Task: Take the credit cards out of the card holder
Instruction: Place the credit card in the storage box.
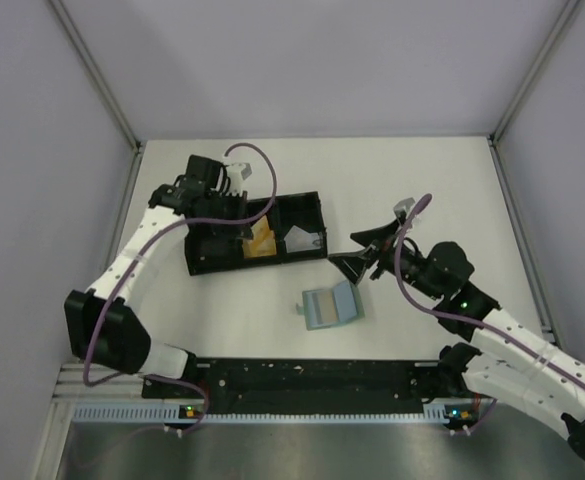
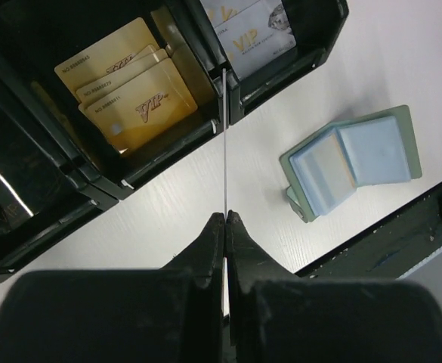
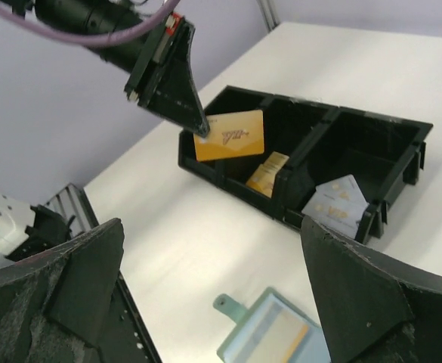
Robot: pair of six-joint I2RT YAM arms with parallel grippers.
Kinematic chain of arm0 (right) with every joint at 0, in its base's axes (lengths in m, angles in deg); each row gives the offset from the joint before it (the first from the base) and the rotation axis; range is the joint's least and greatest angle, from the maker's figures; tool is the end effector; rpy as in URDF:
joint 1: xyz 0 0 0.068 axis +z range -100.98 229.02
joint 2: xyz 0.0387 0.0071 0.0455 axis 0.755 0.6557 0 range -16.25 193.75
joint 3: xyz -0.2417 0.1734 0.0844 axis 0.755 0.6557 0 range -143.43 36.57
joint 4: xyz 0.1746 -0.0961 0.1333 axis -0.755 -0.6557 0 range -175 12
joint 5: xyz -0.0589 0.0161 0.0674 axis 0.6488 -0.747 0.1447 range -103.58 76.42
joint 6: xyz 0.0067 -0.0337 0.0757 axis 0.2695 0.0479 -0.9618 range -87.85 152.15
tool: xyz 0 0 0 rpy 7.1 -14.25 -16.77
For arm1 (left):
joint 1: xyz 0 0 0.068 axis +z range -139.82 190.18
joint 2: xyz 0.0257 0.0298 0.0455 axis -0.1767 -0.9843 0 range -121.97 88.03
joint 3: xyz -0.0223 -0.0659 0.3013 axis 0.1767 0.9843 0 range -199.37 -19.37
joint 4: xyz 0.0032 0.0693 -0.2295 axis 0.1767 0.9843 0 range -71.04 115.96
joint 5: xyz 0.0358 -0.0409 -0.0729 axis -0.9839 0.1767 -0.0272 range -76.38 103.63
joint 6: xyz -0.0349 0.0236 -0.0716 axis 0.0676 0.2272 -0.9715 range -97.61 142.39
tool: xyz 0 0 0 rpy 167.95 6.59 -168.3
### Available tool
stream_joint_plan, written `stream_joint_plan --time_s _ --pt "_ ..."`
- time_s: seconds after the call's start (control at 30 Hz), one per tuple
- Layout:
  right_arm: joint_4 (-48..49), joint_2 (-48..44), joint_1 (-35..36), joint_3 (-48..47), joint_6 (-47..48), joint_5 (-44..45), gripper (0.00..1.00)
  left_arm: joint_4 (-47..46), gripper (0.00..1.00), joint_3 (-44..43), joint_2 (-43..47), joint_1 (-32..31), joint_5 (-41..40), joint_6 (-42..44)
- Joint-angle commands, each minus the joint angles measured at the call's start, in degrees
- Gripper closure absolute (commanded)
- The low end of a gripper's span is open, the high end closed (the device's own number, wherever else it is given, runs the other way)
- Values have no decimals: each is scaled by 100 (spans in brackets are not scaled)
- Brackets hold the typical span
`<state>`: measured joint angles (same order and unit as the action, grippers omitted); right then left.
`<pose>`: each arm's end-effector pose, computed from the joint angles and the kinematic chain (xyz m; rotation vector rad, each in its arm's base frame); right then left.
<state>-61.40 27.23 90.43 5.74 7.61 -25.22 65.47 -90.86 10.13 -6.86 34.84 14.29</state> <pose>0.1220 0.1271 0.3410 -0.4052 1.5490 1.0641 0.2498 -0.1041 0.3301 0.3536 2.4953 -0.6433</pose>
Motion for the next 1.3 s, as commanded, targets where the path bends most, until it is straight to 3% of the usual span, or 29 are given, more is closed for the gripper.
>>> stream_joint_plan --time_s 0.0,0.23,0.67,0.93,1.27 --pt "-569 -173 -10 -204 511 127 2 903 100 -1137 -881 104 -37 440" --pt "-939 -367 -10 -213 818 153 2 2327 100 -2378 -2605 332 6 959" --pt "-1106 -464 -10 -151 924 144 2 2522 100 -3301 -3853 359 243 1469" --pt "-1124 -437 -10 -143 863 136 2 2566 100 -3539 -4303 324 182 1487" --pt "-1159 -446 -10 -160 827 118 2 2443 81 -3864 -3996 289 -794 1223"
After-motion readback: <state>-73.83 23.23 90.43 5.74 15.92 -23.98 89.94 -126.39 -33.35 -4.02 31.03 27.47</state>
